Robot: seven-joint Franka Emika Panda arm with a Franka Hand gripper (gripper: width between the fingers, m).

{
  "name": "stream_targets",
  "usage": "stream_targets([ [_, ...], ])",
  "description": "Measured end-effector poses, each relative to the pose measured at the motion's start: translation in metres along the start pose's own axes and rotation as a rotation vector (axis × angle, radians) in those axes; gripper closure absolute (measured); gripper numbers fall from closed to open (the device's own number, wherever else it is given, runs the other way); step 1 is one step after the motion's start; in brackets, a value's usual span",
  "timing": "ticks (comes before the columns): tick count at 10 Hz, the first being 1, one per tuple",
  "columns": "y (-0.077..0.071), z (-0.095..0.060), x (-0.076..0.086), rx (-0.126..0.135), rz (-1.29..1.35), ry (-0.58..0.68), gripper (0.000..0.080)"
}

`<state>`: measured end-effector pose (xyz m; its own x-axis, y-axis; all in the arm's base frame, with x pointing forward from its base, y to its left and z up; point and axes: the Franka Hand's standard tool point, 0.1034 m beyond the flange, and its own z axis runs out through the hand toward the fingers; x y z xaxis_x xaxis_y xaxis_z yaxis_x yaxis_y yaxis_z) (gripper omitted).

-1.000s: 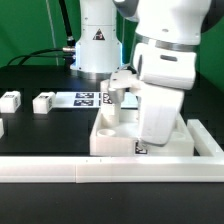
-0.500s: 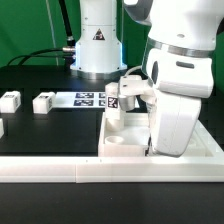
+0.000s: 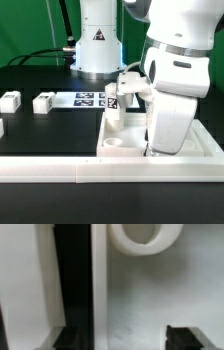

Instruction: Assemble square table

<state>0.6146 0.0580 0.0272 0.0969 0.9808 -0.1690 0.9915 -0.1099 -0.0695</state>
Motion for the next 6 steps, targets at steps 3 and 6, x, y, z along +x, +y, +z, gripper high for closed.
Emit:
stream_targets([
  [3, -0.004, -0.02, -0.003, 0.002, 0.031, -0.018, 0.0166],
  [6, -0.002, -0.061, -0.029, -0.048, 0.036, -0.029, 0.015],
])
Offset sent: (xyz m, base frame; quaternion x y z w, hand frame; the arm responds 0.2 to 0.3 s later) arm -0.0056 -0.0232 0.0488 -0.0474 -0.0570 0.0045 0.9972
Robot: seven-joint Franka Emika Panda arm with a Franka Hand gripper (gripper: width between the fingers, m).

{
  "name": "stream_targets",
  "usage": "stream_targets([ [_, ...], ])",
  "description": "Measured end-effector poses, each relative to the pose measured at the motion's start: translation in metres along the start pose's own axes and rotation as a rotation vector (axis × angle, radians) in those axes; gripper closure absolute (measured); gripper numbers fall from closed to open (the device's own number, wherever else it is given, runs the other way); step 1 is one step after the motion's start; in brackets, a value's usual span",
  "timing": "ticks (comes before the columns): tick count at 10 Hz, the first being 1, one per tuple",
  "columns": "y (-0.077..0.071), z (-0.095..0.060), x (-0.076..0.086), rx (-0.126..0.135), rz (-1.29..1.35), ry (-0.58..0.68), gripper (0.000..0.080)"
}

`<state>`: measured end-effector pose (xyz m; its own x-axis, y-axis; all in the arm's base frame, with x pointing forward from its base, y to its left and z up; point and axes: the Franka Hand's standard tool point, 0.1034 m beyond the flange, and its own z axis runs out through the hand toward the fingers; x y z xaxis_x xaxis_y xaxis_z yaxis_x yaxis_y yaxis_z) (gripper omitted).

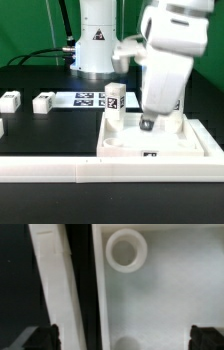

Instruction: Assemble square table

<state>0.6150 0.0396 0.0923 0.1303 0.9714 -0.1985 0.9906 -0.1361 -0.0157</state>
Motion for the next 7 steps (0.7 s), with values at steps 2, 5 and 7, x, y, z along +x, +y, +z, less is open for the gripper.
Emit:
stream_targets([
  [2, -0.012, -0.016, -0.025, -0.016, 0.047, 0.009, 0.015],
  [5, -0.021, -0.036, -0.061, -0.027, 0.105, 0.013, 0.015],
  [7, -0.022, -0.033, -0.058, -0.021, 0.154, 0.012, 0.015],
])
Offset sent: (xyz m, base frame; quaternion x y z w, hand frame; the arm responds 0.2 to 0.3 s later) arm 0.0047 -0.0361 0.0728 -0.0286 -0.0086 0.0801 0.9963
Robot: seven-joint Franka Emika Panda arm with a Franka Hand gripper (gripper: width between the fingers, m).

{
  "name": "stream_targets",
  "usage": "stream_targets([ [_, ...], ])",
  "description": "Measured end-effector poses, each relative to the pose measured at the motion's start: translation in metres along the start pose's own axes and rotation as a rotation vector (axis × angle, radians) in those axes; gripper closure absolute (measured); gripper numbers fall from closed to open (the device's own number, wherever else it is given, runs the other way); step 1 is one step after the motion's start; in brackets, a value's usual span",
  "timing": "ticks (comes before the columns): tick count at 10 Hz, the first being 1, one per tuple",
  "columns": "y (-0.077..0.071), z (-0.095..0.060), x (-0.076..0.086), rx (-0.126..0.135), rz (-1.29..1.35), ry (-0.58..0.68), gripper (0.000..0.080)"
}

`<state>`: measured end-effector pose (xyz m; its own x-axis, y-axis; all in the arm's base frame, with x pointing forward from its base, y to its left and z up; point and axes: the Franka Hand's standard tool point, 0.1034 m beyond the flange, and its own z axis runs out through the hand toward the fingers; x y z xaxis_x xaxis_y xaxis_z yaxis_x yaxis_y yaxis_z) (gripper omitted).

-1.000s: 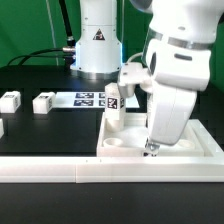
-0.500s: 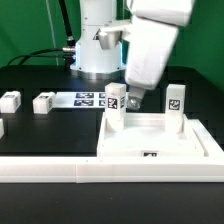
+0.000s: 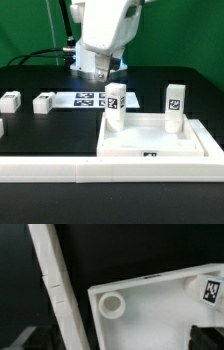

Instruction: Assemble square table

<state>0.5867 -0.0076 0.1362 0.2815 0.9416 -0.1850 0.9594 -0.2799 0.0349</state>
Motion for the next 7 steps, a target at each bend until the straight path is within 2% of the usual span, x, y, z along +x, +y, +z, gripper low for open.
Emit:
stream_targets([
  [2, 0.0, 0.002, -0.001, 0.003, 0.122, -0.001, 0.015],
  [3, -0.002, 0.011, -0.006, -0.006, 0.295, 0.004, 0.015],
  [6, -0.015, 0.024, -0.026, 0.024, 0.602, -0.022, 0.015],
  [7, -0.01, 0.02, -0.035, 0.038, 0.692, -0.041, 0.015],
])
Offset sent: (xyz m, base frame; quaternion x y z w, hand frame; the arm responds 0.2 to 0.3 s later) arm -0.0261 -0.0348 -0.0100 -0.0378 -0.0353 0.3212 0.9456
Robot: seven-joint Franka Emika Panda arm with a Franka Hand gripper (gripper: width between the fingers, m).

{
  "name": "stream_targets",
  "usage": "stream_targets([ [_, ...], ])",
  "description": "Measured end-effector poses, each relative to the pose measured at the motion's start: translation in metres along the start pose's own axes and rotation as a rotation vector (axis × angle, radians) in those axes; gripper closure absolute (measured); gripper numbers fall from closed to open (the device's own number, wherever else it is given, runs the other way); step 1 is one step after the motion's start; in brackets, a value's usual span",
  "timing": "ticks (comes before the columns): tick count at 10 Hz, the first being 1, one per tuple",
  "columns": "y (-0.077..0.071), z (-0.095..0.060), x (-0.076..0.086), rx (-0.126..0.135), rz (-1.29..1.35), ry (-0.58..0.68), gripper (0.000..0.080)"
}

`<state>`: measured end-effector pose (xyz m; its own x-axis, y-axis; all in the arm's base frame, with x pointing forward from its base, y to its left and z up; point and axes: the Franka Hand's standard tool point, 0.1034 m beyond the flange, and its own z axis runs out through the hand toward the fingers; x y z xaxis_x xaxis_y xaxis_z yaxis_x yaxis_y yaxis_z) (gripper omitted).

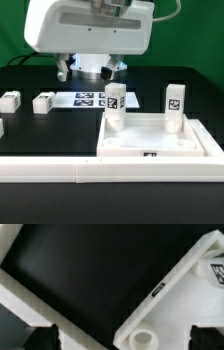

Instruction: Assemble square table

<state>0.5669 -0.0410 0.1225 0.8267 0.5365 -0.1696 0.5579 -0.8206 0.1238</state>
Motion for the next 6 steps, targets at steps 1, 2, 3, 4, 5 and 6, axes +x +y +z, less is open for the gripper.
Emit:
stream_targets([
  [1, -0.001, 0.005, -0.001, 0.006, 0.116, -0.008, 0.015],
  [2, -0.002, 0.006, 0.0, 0.007, 0.156, -0.008, 0.015],
  [3, -0.004, 0.006, 0.001, 0.014, 0.273, -0.005, 0.015],
  [4, -0.004, 0.006, 0.002, 0.017, 0.327, -0.005, 0.015],
  [5, -0.004, 0.006, 0.0, 0.022, 0.37, -0.005, 0.015],
  [6, 0.004, 0.01, -0.013, 0.049, 0.377, -0.009, 0.015],
])
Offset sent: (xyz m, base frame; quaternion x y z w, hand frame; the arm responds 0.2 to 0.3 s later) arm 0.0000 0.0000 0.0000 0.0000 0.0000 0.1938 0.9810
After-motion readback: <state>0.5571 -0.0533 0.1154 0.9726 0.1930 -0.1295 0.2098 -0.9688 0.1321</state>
